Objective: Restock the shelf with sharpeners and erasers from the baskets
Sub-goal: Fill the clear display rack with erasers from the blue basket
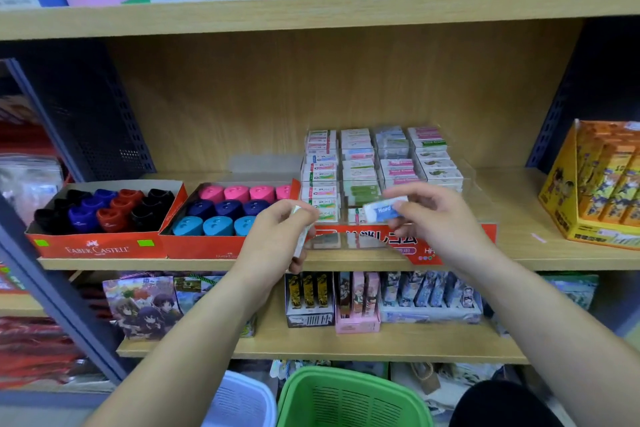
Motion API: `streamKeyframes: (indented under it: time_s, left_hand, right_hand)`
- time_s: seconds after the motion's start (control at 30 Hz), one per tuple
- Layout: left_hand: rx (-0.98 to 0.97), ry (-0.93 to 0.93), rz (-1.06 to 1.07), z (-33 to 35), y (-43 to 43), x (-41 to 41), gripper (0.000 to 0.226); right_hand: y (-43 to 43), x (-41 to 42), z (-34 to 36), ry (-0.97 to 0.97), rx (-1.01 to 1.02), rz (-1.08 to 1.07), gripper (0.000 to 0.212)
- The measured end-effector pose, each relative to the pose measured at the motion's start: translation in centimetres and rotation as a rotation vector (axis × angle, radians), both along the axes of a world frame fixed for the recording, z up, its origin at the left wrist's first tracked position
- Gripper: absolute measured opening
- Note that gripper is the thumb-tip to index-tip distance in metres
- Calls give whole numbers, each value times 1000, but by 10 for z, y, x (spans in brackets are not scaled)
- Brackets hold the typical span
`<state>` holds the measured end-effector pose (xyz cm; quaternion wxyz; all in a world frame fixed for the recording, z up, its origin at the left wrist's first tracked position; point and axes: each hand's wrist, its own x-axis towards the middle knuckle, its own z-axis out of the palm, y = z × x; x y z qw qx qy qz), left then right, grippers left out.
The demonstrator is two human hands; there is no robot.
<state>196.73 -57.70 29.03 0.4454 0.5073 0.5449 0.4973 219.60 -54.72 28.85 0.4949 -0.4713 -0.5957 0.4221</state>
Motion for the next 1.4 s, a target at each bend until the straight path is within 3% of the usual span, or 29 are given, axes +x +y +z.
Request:
streamKeyframes:
  time_s: [0.17,0.3,0.53,0.73,0.8,0.87,0.97,1.1,1.4]
  left_hand:
    - [39,51,-17,3,6,9,10]
    - [71,69,-22,2,11,13,10]
    - [90,36,26,1,14,14,29]
    - [107,9,16,5,7,16,29]
    - [127,-1,7,5,6,15,28]
    - [151,3,-2,3,4,13,29]
    - [172,49,-17,1,4,12,33]
    - [197,62,-40,4,0,12,37]
    - [202,18,-102,10,-13,9,38]
  right_hand:
    - [36,24,28,-48,107,-180,29]
    - [78,33,35,-238,116,-251,18]
    - [103,36,35,-720,157,-176,18]
    - [103,32,31,-813,131,-175,19]
    - [89,25,32,-775,233,-283,18]
    - [64,10,34,-570,326,-317,12]
    - [22,-17,40,-136,148,19,4]
    - [1,-36,40,-119,-15,318,11]
    - [-2,-40,41,-25,-121,358,15]
